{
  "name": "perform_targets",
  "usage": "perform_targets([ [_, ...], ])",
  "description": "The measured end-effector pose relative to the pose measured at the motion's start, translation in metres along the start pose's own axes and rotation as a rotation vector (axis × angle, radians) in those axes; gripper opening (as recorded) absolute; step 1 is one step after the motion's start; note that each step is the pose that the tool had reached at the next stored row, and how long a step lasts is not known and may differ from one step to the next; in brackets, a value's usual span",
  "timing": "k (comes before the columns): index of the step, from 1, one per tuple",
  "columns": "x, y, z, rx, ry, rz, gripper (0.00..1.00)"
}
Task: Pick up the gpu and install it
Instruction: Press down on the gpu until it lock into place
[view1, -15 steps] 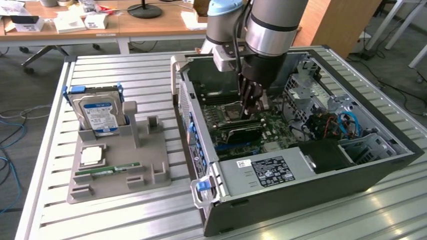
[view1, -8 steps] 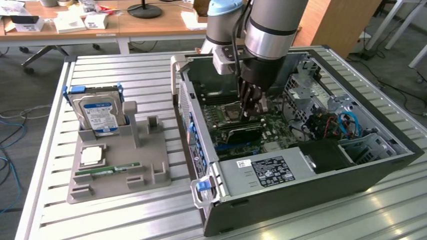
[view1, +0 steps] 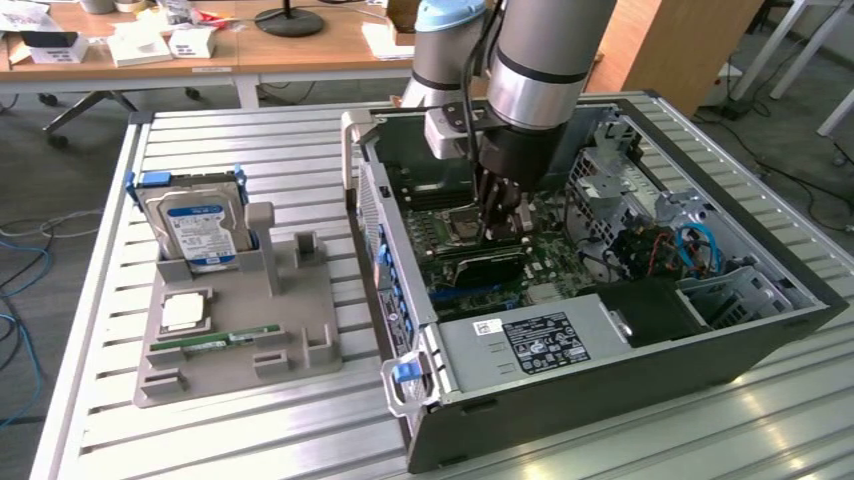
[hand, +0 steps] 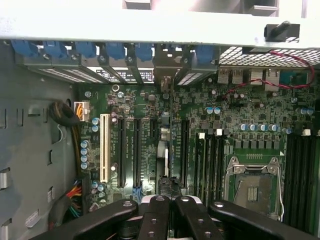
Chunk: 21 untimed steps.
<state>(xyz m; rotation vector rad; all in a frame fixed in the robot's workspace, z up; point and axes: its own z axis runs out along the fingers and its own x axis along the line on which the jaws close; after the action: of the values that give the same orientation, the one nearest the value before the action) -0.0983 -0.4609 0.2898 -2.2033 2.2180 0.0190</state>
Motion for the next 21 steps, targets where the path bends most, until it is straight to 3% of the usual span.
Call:
perform_targets([
  [21, -0.0044, 0.0035, 0.0108, 0.0000, 0.0000, 0.000, 0.11],
])
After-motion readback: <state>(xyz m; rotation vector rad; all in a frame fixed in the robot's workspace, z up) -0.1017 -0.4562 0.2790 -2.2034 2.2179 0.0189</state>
